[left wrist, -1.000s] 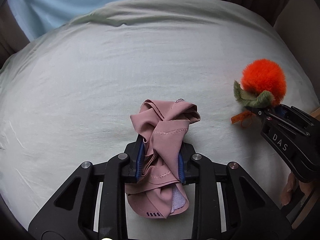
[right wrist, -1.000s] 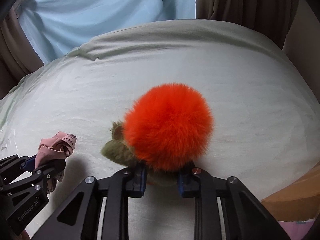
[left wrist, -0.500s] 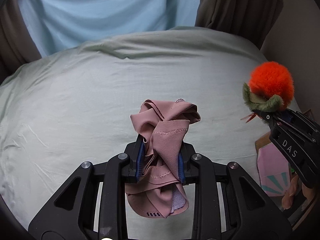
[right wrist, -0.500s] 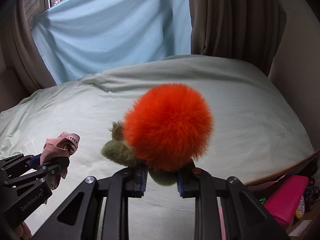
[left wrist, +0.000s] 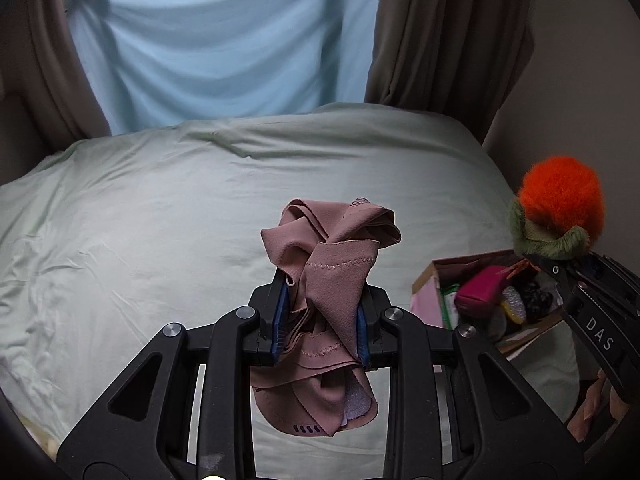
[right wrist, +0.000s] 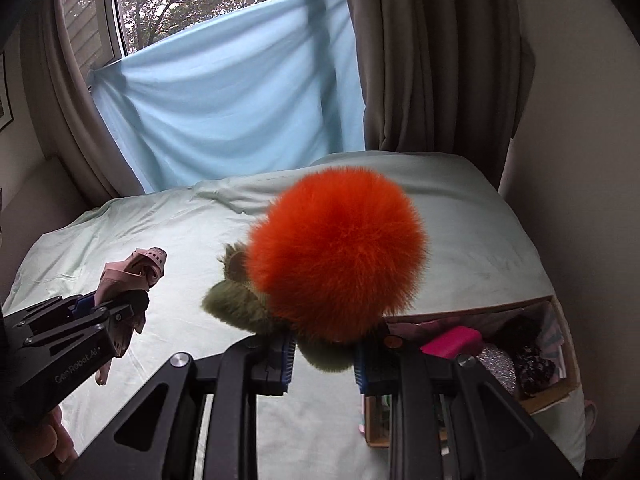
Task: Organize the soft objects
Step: 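Carry the pink cloth and orange pompom in both grippers over the box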
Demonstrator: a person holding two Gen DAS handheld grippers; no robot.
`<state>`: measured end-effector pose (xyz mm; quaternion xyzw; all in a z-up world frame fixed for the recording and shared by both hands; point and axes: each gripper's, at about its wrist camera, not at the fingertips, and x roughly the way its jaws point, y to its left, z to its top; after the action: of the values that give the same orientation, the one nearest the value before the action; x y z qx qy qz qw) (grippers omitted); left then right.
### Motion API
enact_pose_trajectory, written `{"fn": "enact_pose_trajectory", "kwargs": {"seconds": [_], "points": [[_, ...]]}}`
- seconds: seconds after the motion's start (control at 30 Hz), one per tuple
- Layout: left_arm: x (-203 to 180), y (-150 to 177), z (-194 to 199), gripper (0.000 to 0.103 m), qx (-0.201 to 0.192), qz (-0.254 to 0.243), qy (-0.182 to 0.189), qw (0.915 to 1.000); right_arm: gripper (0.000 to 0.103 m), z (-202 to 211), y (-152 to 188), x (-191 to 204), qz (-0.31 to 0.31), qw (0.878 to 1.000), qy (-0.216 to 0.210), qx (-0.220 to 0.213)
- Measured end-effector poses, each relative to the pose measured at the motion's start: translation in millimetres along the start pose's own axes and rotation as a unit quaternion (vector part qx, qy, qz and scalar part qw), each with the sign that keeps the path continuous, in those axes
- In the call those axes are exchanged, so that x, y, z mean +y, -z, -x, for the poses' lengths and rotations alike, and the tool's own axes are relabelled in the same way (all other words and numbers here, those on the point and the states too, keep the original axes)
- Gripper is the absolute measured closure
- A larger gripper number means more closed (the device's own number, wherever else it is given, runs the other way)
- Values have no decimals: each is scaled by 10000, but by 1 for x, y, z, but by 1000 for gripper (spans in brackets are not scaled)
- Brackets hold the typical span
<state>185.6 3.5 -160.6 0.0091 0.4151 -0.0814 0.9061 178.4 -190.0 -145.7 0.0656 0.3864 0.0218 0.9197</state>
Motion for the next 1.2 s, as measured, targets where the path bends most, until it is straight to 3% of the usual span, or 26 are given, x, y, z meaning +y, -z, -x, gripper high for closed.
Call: {"fn": "enact_pose_trajectory", "kwargs": {"seconds": [0.23,0.5,0.7,0.93,1.2], "points": [[-85,10,32,79,-125,123,198,9997,81,61,11,-66,76,9999,151,-13],[-176,23,0,79,210,75,577,9981,81,71,29,-148,185,9986,451,192],[-228,34,-50,79,718,-47,728,9947,81,42,43,-201,-23,9967,497,638],[-281,43,-122,79,1349,-471,865,9859,81,-20,57,-247,-253,9901,454,1307],[-319,66,-190,79,2019,-1109,885,9691,81,-82,72,-279,-153,9802,171,1965]]}}
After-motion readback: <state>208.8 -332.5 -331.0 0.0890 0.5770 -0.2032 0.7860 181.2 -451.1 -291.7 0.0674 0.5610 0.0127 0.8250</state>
